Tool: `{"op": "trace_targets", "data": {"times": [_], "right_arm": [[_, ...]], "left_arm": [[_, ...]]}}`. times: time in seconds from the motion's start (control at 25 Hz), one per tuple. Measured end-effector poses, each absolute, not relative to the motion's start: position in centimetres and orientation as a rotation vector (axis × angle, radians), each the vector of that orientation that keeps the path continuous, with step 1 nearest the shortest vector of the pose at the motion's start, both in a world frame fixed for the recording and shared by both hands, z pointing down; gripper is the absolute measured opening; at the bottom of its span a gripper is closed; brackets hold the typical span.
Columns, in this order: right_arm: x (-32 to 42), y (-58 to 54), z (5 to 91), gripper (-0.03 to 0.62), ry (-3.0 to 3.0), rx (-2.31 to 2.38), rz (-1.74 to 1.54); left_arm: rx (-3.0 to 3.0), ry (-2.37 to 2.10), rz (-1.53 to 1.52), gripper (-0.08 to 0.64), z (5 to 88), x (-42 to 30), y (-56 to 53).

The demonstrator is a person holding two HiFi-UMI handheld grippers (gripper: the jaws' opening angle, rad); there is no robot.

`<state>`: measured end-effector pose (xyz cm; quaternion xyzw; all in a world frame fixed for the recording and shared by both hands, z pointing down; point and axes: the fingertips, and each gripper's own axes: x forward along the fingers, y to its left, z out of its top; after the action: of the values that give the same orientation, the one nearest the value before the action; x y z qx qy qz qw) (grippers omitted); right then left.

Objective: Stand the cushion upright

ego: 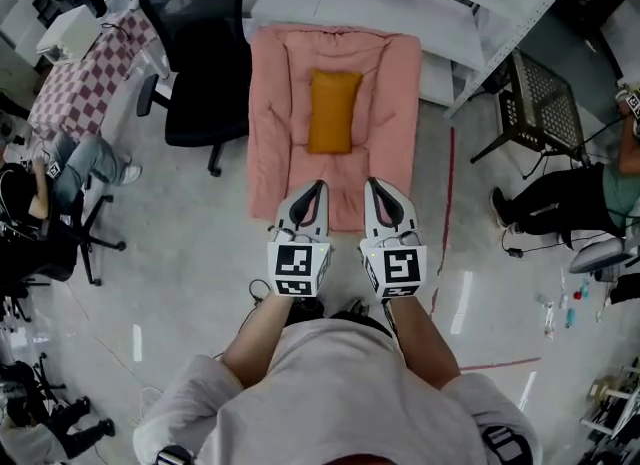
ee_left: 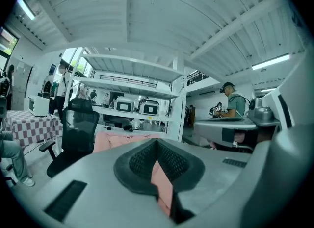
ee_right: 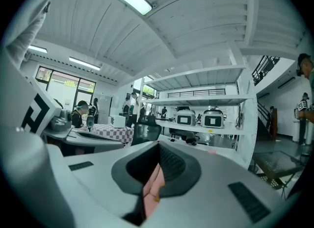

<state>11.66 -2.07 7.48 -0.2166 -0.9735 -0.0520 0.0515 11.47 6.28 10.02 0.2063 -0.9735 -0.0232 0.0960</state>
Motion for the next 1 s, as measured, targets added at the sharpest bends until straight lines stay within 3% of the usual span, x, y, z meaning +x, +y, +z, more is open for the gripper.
{"op": "trace_targets", "data": {"times": [0.44, 1.0], "right_arm": [[16.9, -9.3, 4.5, 0.008, -3.019, -0.663, -0.152], [19.7, -10.3, 2.4, 0.008, -3.053, -0.729, -0.117]], "left_arm": [[0.579, -2.956, -0.027, 0.012, 6.9, 15.7, 0.1], [0.539, -3.004, -0.004, 0.012, 4.5, 19.0, -1.9]]}}
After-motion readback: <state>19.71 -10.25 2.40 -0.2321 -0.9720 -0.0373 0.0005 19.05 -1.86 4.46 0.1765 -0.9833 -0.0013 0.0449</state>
